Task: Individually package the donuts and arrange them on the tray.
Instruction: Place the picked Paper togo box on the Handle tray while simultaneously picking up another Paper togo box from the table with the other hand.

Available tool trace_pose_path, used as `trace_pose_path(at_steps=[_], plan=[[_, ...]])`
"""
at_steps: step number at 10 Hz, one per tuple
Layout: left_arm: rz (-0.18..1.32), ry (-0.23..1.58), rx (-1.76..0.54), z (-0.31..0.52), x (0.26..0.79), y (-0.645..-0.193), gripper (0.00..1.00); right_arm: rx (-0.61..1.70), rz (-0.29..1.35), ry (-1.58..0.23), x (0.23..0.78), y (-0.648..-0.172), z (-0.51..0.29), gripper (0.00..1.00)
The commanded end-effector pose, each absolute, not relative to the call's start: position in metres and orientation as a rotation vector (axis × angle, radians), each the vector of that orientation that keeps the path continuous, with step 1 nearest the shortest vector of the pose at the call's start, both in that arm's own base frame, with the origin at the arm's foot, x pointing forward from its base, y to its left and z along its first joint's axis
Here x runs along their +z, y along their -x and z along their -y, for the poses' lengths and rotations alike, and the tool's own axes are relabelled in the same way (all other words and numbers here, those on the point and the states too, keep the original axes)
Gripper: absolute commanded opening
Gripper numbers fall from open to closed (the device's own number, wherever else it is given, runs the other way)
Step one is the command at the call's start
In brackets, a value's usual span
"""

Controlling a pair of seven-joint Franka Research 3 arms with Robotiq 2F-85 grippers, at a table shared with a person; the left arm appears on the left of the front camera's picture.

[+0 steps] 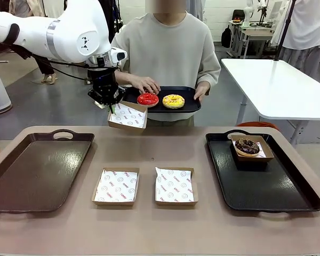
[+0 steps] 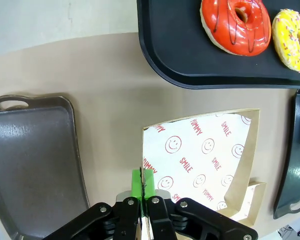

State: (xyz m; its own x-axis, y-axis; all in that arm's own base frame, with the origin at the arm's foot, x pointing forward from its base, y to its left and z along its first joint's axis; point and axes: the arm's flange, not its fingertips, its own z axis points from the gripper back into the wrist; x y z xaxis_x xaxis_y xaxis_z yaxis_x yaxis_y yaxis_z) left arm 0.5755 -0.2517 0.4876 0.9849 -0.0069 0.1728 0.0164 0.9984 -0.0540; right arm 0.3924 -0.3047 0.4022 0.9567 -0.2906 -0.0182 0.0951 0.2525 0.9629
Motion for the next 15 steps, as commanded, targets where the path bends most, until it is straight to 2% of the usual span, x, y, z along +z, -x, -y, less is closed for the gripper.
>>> trace_pose_path(at_steps=[1, 15], plan=[[0.172, 0.056, -0.011, 0.2499, 0.4872, -0.5744, 0.00, -0.264, 0.187, -1.287, 0.3927, -0.3872, 0.2983, 1.00], [0.172, 0.056, -0.011, 0.2499, 0.4872, -0.5744, 0.00, -0.271, 0.172, -1.296, 0.3983, -0.3907, 0.3034, 1.00]])
